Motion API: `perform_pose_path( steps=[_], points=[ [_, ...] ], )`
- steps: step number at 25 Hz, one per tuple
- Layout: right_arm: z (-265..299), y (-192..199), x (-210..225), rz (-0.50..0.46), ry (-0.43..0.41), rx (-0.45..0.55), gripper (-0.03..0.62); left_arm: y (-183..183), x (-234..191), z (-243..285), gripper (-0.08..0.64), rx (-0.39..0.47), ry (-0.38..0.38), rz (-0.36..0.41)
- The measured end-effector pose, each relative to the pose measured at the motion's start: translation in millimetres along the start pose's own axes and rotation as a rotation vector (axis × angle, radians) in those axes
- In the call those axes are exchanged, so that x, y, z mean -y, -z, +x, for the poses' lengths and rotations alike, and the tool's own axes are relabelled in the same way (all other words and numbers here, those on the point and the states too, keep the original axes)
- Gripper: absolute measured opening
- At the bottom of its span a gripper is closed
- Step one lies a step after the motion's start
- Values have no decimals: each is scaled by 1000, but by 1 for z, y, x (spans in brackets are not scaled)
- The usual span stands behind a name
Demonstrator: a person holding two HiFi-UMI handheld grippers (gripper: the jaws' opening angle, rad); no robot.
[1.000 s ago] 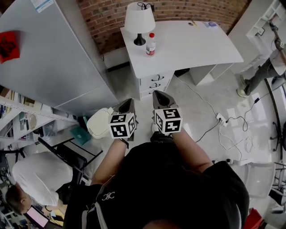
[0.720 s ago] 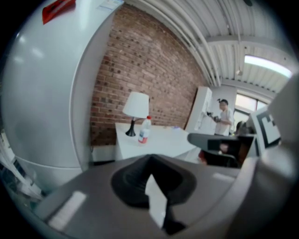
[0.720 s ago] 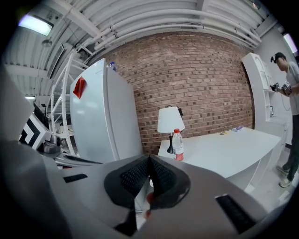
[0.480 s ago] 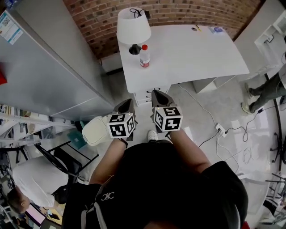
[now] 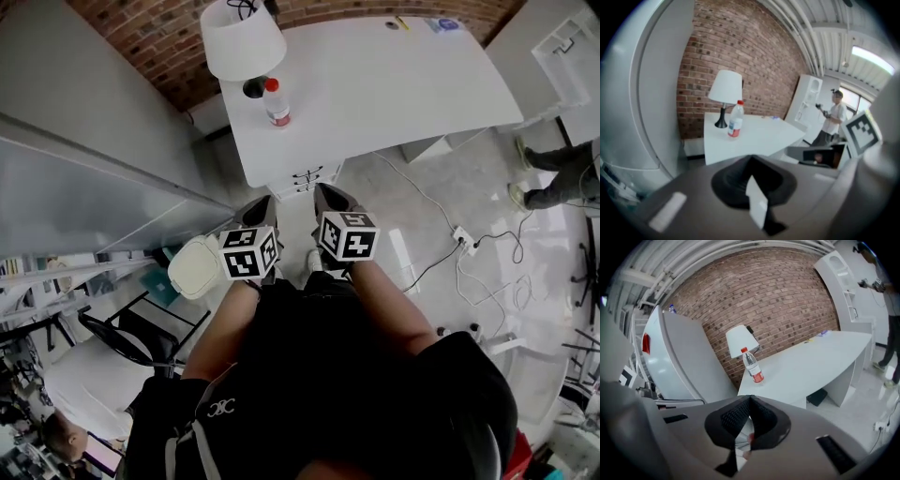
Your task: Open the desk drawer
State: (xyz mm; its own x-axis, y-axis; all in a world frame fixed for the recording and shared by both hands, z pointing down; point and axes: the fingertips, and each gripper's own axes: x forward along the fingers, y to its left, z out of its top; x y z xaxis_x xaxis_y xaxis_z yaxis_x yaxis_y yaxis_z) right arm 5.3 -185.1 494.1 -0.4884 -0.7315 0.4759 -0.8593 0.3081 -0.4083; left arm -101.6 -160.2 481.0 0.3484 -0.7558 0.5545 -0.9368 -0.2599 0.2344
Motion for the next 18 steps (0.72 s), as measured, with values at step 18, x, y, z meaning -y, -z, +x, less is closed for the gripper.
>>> perform_pose_path(
  steps=[18],
  points=[
    [93,126,106,918,-137,17,-11,47,23,61,-2,-191,125,117]
  ],
)
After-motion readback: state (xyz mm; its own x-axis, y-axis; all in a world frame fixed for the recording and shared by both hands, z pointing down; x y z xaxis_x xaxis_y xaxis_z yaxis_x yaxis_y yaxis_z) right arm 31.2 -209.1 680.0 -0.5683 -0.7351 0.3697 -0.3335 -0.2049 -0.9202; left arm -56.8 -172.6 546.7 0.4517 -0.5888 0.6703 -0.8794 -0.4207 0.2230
